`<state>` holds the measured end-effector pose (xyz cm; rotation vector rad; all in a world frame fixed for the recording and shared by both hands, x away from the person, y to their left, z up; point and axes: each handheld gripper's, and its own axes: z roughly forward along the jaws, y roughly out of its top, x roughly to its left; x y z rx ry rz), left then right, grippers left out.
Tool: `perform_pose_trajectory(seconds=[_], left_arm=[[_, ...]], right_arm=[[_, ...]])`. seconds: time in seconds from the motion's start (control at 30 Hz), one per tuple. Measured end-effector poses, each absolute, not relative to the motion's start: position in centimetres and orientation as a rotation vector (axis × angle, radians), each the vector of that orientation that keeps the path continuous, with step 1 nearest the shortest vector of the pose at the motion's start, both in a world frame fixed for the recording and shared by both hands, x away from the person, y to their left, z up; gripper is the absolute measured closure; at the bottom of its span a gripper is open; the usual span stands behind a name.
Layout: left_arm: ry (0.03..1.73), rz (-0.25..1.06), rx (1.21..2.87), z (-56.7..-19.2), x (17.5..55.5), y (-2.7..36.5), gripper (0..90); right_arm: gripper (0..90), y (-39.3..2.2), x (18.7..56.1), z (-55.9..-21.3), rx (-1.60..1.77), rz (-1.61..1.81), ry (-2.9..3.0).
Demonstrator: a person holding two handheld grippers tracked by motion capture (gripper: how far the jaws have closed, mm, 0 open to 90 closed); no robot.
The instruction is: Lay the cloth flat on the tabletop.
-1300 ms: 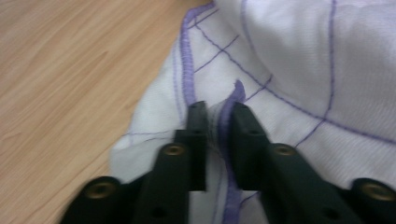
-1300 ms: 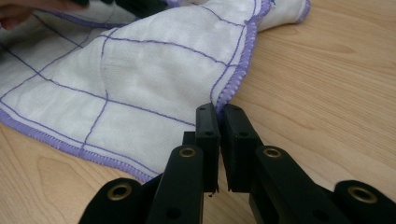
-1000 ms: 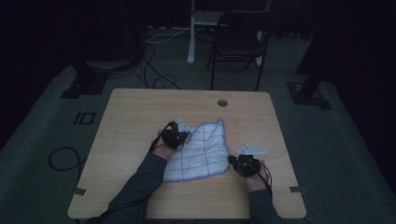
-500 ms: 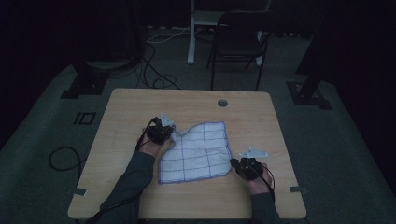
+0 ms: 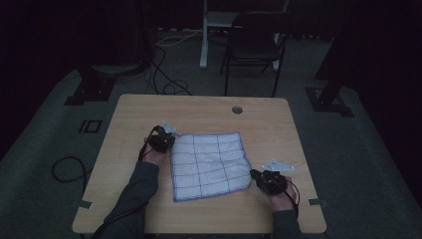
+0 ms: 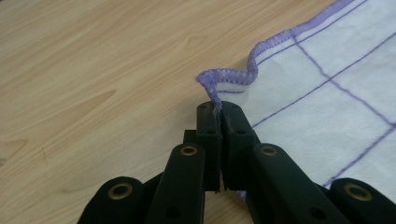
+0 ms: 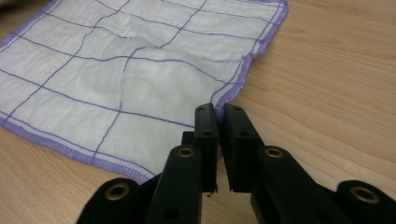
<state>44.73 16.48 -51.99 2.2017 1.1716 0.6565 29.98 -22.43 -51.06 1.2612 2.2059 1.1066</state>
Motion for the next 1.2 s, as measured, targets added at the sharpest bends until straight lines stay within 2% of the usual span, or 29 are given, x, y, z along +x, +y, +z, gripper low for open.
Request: perform_pose_trajectory(seconds=[0.07, 0.2, 0.33, 0.47, 0.57, 0.9, 1.2], left_arm=[[1.209, 0.669, 2.191, -52.2, 44.9, 16.9, 87.2], [1.262, 0.673, 2.165, -52.4, 45.2, 17.5, 78.2], [1.260, 0.675, 2.145, -52.1, 44.9, 17.5, 70.5], [1.242, 0.667, 2.127, -51.6, 44.2, 17.2, 67.7], [1.177, 0.640, 2.128, -51.3, 42.2, 16.2, 66.4], [1.053, 0.532, 2.170, -52.6, 36.6, 14.4, 64.2], [1.029, 0.495, 2.198, -53.6, 35.3, 14.5, 68.0]], right_arm=[[81.0, -22.4, 30.0, -51.1, 1.260, 1.099, 2.197], [78.1, -22.2, 30.3, -51.3, 1.256, 1.092, 2.221], [75.5, -21.3, 30.6, -51.6, 1.203, 1.077, 2.248], [72.9, -20.5, 31.4, -51.7, 1.157, 1.085, 2.249], [68.7, -19.3, 32.8, -51.7, 1.090, 1.087, 2.238], [67.3, -17.5, 36.6, -53.2, 1.119, 1.058, 2.199], [68.1, -17.4, 38.9, -54.7, 1.157, 1.032, 2.244]])
